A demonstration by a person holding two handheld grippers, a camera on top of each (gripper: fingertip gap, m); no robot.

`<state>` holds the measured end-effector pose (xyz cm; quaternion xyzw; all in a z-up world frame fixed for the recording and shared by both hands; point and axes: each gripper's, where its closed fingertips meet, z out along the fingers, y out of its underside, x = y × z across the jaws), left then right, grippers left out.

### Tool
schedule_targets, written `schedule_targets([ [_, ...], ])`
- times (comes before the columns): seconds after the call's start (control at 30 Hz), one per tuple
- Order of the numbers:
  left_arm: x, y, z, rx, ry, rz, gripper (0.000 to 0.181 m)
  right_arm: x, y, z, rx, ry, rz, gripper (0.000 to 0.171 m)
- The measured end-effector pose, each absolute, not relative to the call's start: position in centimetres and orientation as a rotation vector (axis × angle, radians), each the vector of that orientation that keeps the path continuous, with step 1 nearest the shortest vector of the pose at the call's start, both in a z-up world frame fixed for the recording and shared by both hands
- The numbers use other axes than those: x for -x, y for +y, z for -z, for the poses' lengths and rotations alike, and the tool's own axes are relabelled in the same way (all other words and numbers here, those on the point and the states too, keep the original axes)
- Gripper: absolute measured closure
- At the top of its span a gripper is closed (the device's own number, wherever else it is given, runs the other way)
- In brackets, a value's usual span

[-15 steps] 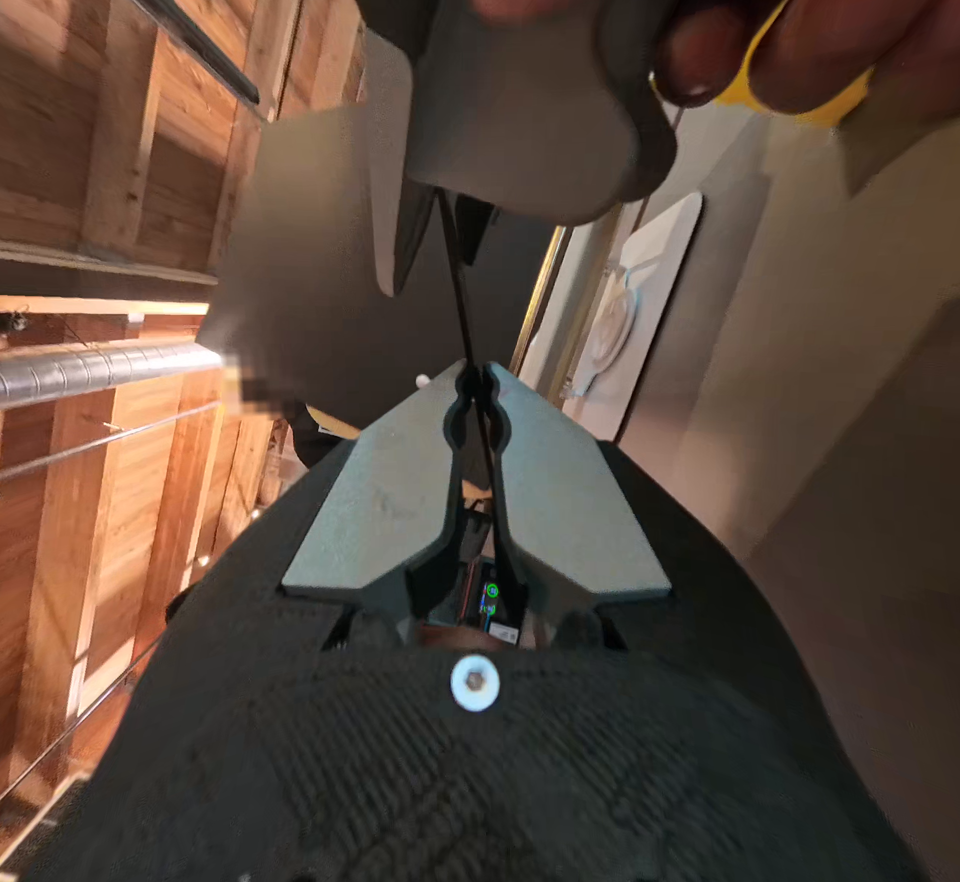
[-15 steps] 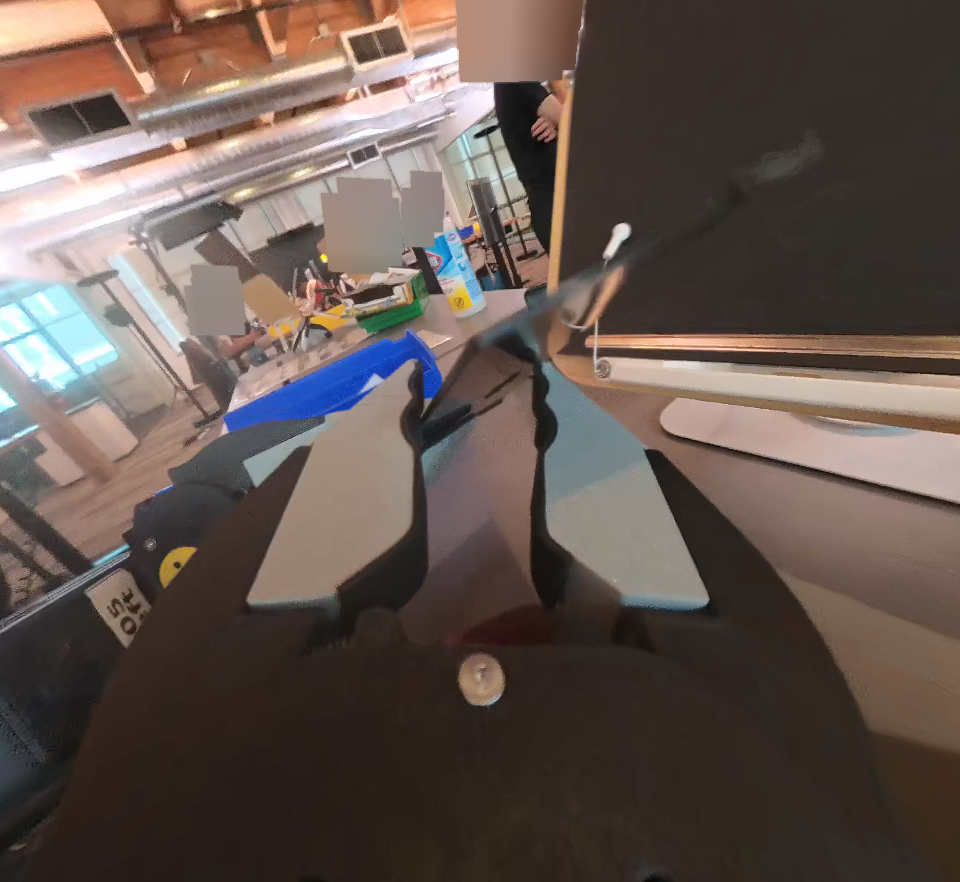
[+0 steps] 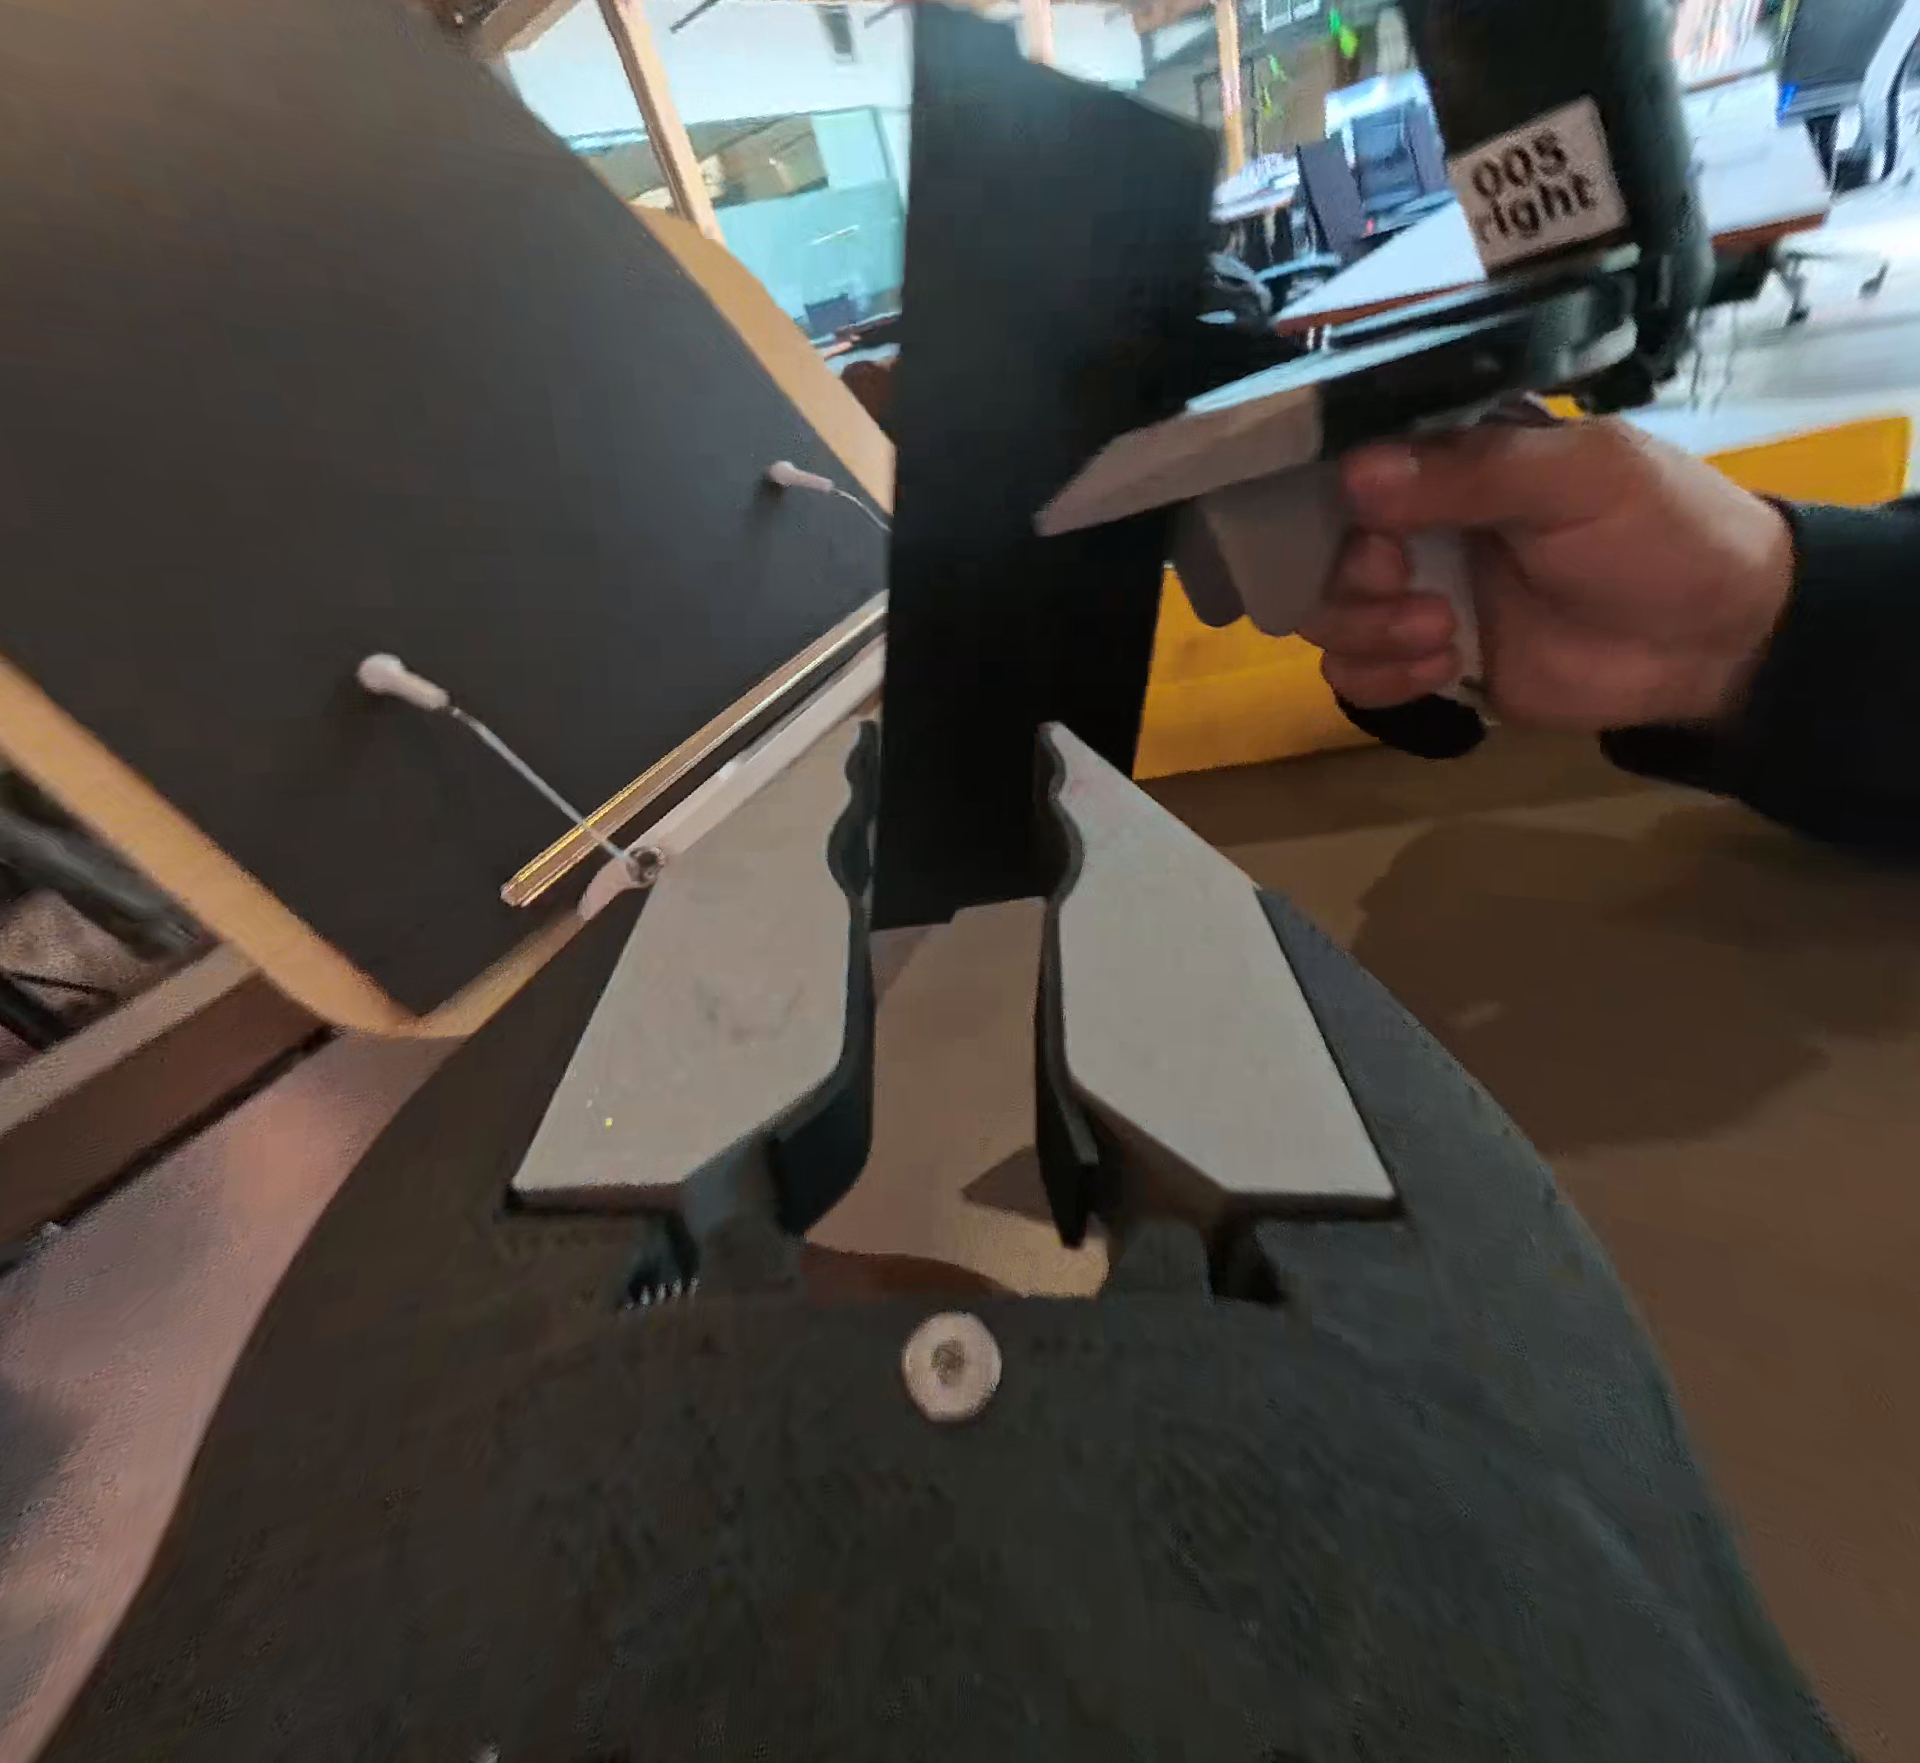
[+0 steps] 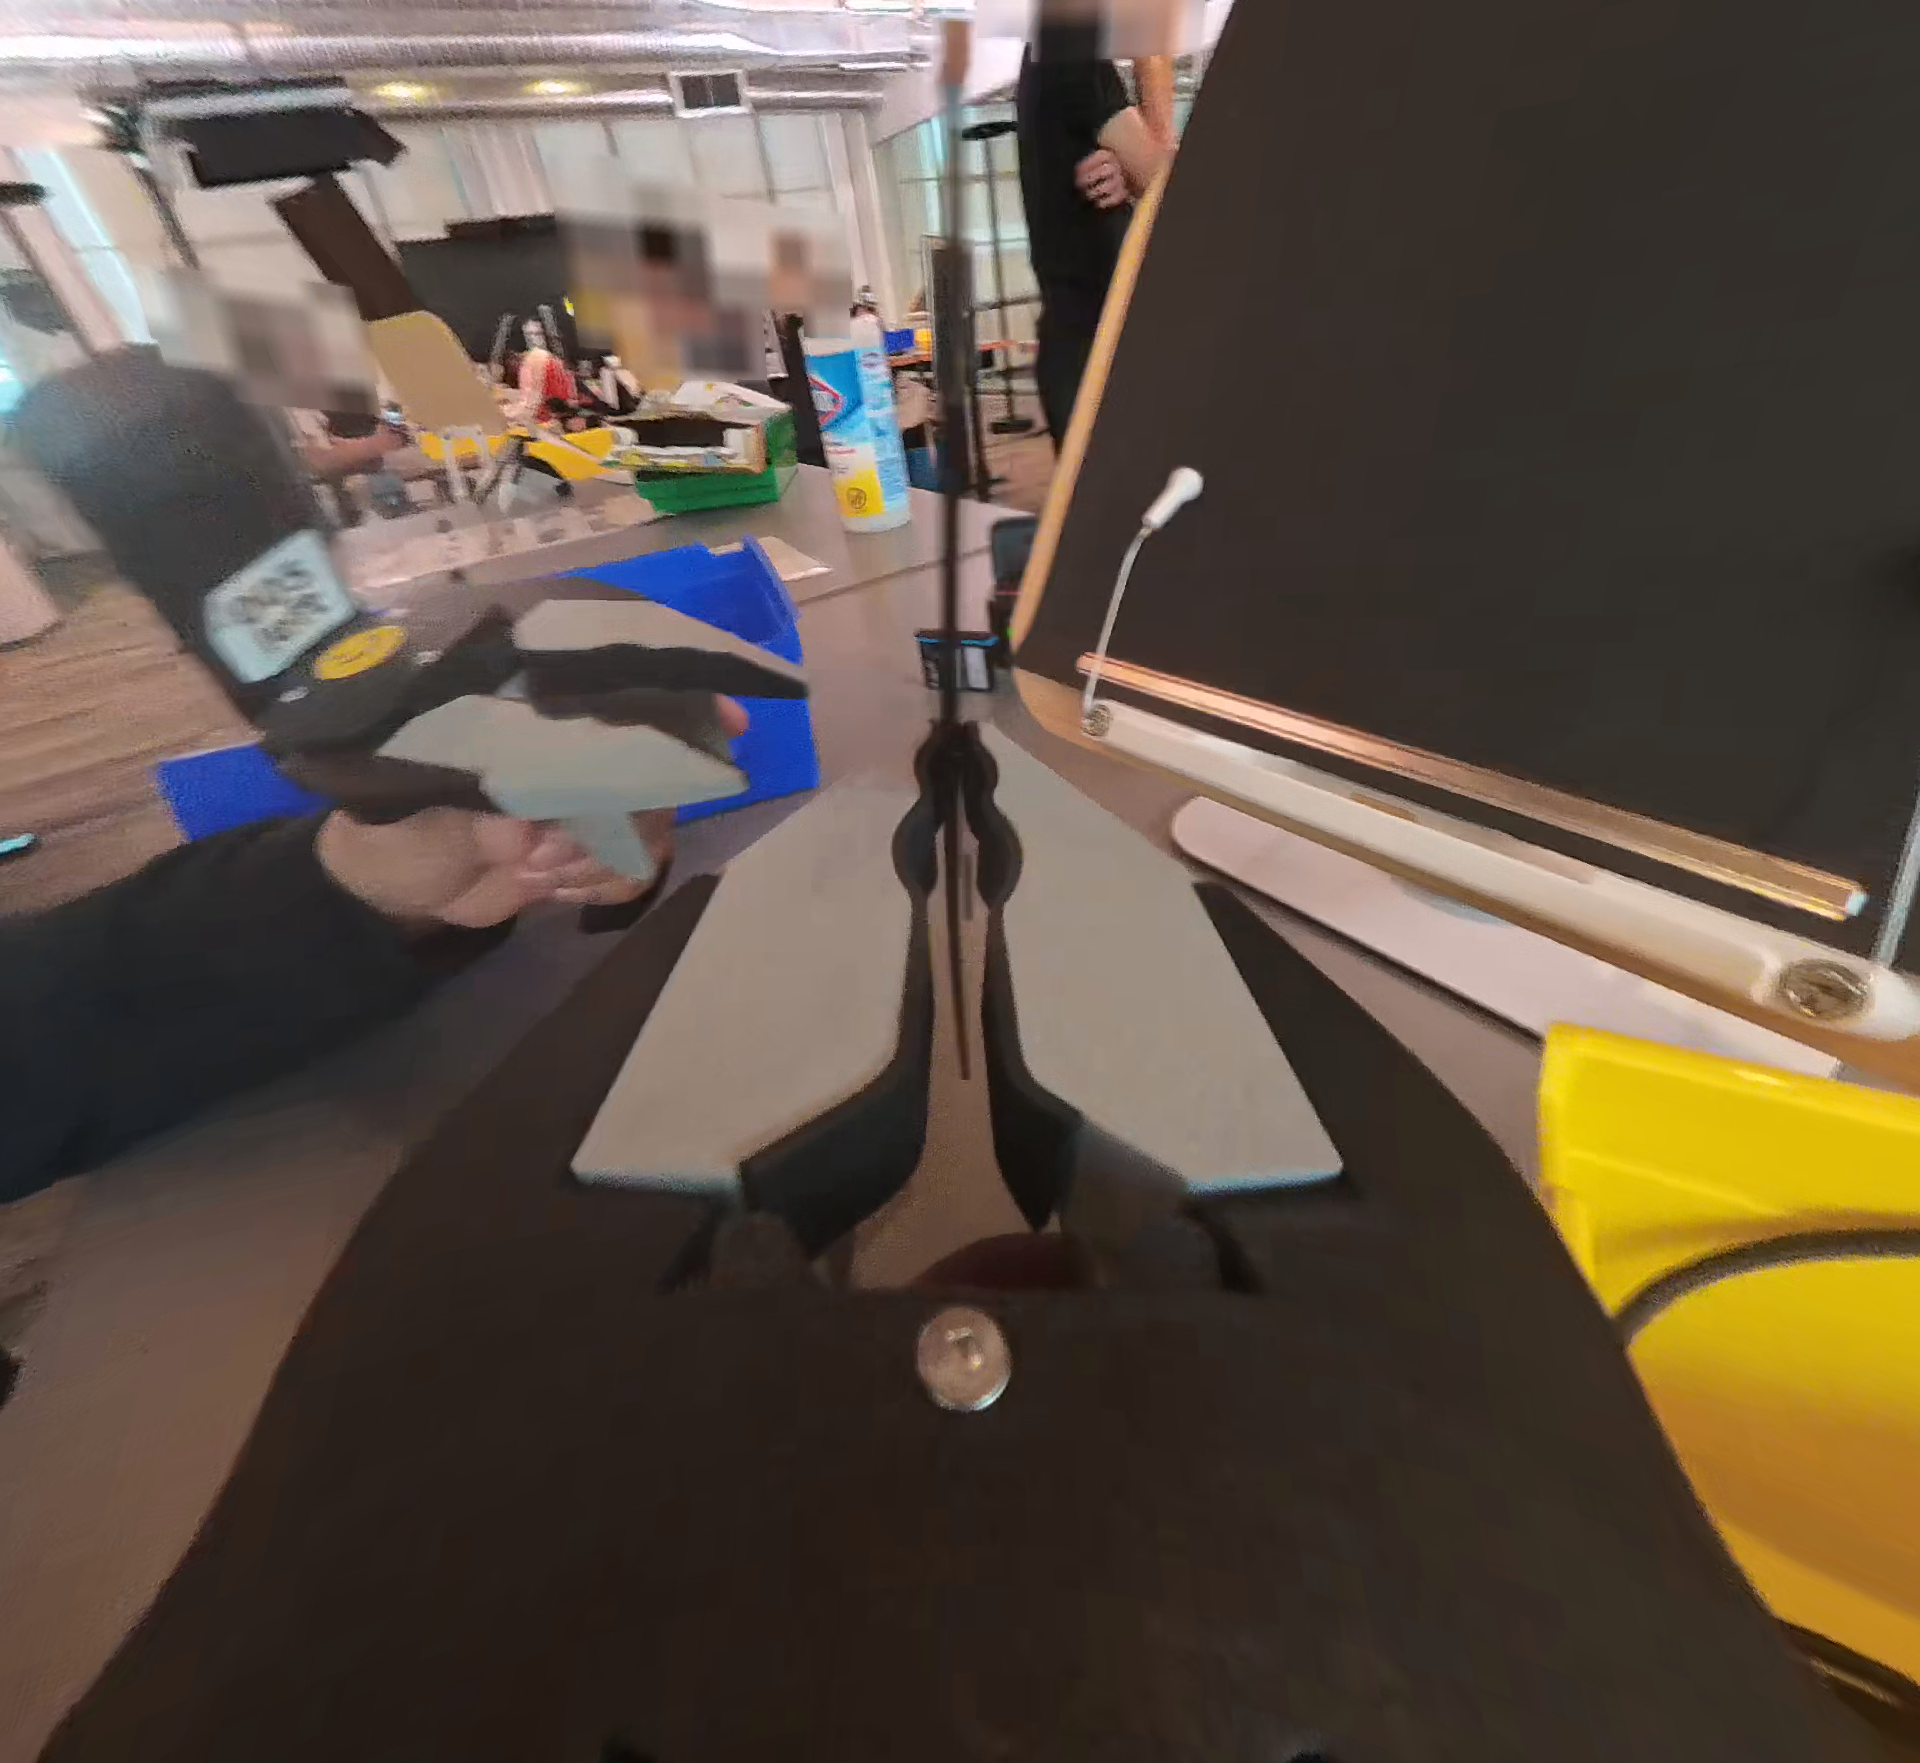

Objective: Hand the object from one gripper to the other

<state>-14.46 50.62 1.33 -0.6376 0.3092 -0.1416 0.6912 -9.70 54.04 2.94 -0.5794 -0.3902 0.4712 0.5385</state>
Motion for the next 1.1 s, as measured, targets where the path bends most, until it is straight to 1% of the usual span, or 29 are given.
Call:
schedule_targets([
  [0.03,14.8,50.8,-1.2,1.440,0.671,0.352,0.153,9.8,53.6,-3.2,1.361,-0.945,-1.143,0.171],
  [0.17,13.6,50.4,0.2,1.512,0.708,0.527,0.133,10.8,49.9,-3.2,1.266,-1.165,-1.259,0.171],
  [0.27,11.2,48.8,0.8,1.513,0.794,0.670,0.133,11.8,47.7,-2.3,1.213,-1.300,-1.246,0.171],
  [0.37,10.1,48.6,2.4,1.552,0.891,0.612,0.165,12.5,47.0,-1.9,1.206,-1.321,-1.239,0.169],
  [0.4,10.3,48.9,2.6,1.554,0.904,0.562,0.181,12.5,47.5,-1.9,1.229,-1.306,-1.222,0.158],
  [0.53,11.2,49.9,2.8,1.546,0.899,0.416,0.181,12.6,48.3,-1.6,1.289,-1.250,-1.258,0.153],
  [0.63,11.4,50.6,3.5,1.578,0.890,0.339,0.181,12.9,49.1,-1.0,1.336,-1.225,-1.237,0.146],
  [0.8,11.9,51.2,3.6,1.592,0.865,0.307,0.181,13.0,49.3,-0.8,1.344,-1.220,-1.229,0.145],
  [0.83,12.1,51.4,3.5,1.591,0.852,0.294,0.181,13.0,49.5,-1.0,1.342,-1.202,-1.228,0.142],
  [0.9,13.3,52.3,3.1,1.603,0.776,0.224,0.181,12.7,50.2,-1.5,1.350,-1.141,-1.218,0.131],
  [0.97,14.9,53.2,2.8,1.619,0.698,0.148,0.181,12.5,50.7,-1.9,1.350,-1.090,-1.229,0.127],
  [1.07,16.3,54.1,3.6,1.671,0.673,-0.008,0.181,12.7,51.0,-2.3,1.364,-1.018,-1.258,0.106],
  [1.1,16.4,54.3,4.0,1.683,0.685,-0.078,0.181,12.9,51.1,-2.3,1.374,-0.995,-1.265,0.096],
])
